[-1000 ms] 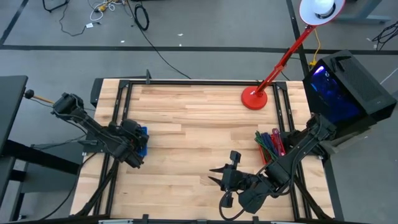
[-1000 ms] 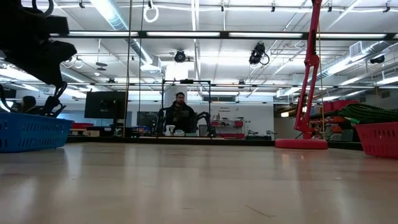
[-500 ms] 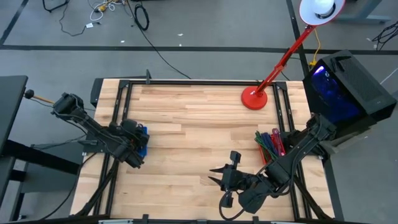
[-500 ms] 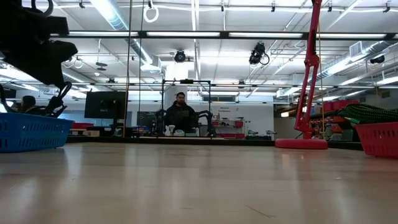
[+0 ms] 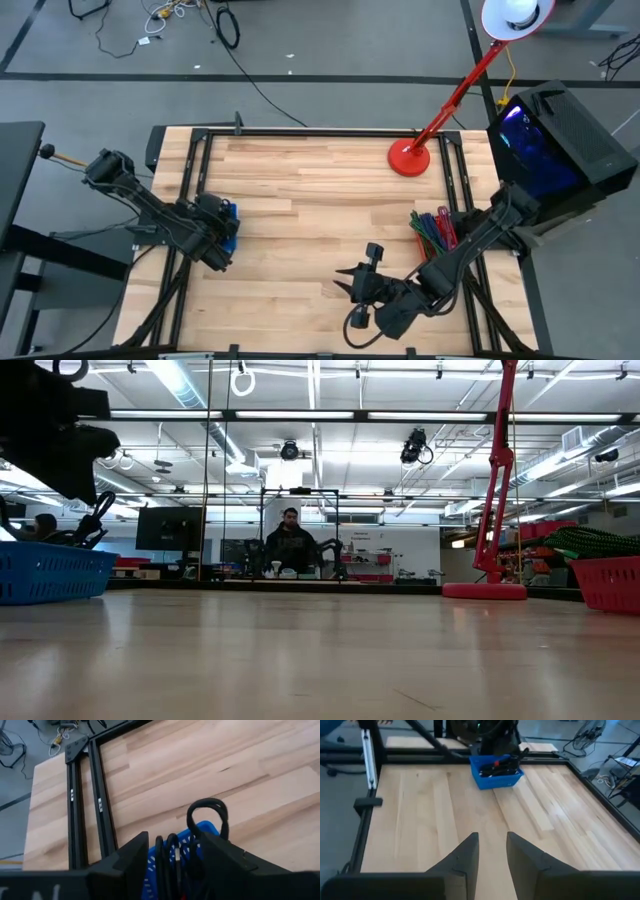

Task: Pick & Place USB Port
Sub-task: Put the black charger cable into the blue basket, then return to Home Position

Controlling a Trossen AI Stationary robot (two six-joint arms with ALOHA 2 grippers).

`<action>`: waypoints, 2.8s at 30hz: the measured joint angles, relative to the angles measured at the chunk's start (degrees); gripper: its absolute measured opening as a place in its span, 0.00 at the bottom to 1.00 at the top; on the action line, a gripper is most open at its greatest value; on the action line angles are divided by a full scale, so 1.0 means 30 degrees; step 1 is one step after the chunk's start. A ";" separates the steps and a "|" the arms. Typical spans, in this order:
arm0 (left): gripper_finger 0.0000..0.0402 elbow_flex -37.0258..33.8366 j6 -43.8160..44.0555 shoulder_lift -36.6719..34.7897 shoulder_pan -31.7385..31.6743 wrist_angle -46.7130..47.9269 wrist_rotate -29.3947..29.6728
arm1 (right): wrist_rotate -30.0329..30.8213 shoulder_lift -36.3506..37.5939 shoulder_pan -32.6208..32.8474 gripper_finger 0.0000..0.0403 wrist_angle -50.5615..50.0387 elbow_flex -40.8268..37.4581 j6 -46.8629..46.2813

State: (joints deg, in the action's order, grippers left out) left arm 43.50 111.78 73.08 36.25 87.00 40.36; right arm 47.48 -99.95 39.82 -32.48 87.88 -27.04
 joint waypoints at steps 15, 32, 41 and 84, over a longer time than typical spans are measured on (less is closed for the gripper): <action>0.46 0.2766 -0.1055 0.0000 0.1745 0.0969 0.4098 | -0.0166 0.0017 -0.0388 0.25 0.0431 0.0022 0.0181; 0.46 -0.3005 -0.0565 0.0007 -0.1067 -0.2537 0.3675 | -0.0158 0.0017 -0.0373 0.25 0.0973 0.0022 0.0317; 0.45 -0.2716 -0.0977 0.0000 -0.1078 -0.3204 0.4806 | -0.0151 0.0017 -0.0395 0.25 0.1126 0.0029 0.0472; 0.50 0.0679 -2.0019 0.0007 -0.5260 -1.4778 1.3055 | -0.5519 0.0228 -1.2239 0.25 1.3315 -0.7487 0.9766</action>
State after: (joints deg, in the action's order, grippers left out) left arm 45.54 51.73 73.10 20.47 42.67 79.53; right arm 30.92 -99.26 3.10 7.46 65.41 2.25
